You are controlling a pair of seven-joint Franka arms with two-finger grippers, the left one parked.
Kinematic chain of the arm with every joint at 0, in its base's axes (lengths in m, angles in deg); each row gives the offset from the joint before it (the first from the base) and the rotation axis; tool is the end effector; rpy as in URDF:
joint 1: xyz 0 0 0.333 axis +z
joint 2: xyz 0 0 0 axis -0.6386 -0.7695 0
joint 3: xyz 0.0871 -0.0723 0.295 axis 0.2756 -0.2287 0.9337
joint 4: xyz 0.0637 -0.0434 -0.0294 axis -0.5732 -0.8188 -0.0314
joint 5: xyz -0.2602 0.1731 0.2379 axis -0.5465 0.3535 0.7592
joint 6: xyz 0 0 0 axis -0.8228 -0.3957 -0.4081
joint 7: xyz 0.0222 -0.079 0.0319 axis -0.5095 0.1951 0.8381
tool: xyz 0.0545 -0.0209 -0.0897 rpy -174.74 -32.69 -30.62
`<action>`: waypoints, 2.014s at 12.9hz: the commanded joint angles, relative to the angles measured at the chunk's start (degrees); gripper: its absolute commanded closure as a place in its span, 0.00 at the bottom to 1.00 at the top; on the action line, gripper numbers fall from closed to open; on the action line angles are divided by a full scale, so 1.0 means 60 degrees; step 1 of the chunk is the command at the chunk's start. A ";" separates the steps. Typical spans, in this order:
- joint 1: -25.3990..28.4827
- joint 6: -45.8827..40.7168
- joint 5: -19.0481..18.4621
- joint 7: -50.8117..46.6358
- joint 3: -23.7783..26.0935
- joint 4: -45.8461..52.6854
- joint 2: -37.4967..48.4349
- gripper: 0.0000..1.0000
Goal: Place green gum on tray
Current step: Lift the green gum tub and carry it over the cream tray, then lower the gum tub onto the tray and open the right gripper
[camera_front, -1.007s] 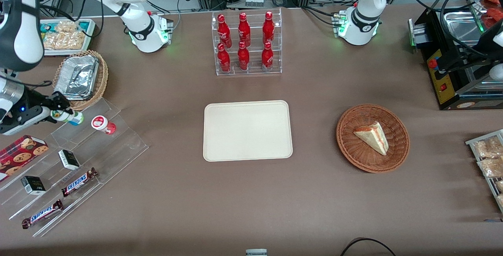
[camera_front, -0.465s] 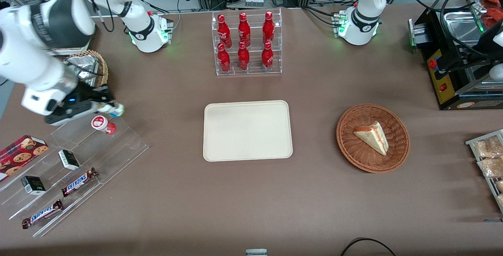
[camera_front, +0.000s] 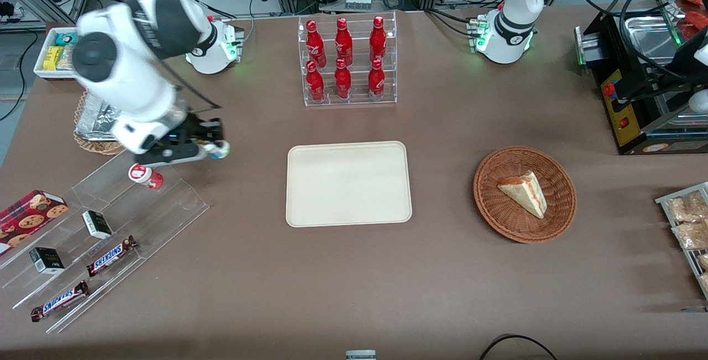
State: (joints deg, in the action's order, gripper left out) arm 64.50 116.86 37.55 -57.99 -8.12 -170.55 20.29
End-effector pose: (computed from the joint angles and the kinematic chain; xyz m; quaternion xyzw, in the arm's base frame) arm 0.5170 0.2083 0.4840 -0.9990 -0.0310 0.0309 0.0017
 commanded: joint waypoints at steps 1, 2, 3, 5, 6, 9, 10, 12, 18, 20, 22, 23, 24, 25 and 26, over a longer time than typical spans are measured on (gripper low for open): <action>0.0754 0.0137 -0.0088 -0.1542 -0.0114 0.1066 -0.1184 1.00; 0.1134 0.0326 -0.0102 -0.2273 -0.0114 0.1213 -0.1477 1.00; 0.1544 0.0560 -0.0102 -0.3136 -0.0114 0.1374 -0.1828 1.00; 0.2291 0.1145 -0.0102 -0.4500 -0.0114 0.1565 -0.2415 1.00; 0.2745 0.1409 -0.0102 -0.5290 -0.0114 0.1783 -0.2853 1.00; 0.3684 0.1646 -0.0715 -0.7124 -0.0114 0.2852 -0.4288 1.00; 0.3876 0.1907 -0.0993 -0.7506 -0.0114 0.3014 -0.4626 1.00; 0.4112 0.2756 -0.1054 -0.8167 -0.0114 0.3045 -0.5125 1.00; 0.4170 0.3975 -0.0967 -0.8213 -0.0114 0.3045 -0.6181 1.00; 0.4170 0.4005 -0.0981 -0.8213 -0.0114 0.3045 -0.6284 1.00; 0.4170 0.4121 -0.0894 -0.8227 -0.0114 0.3045 -0.6416 0.53; 0.4156 0.4136 -0.0893 -0.8227 -0.0114 0.3031 -0.6431 0.01; 0.4141 0.4137 -0.0879 -0.8227 -0.0114 0.3045 -0.6402 0.00; 0.4127 0.4122 -0.0893 -0.8184 -0.0114 0.3045 -0.6315 0.00; 0.4025 0.4078 -0.0893 -0.8140 -0.0128 0.3045 -0.6198 0.00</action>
State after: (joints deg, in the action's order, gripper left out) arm 89.30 141.33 32.48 -106.41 -8.75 -153.89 -16.77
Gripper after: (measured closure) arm 0.154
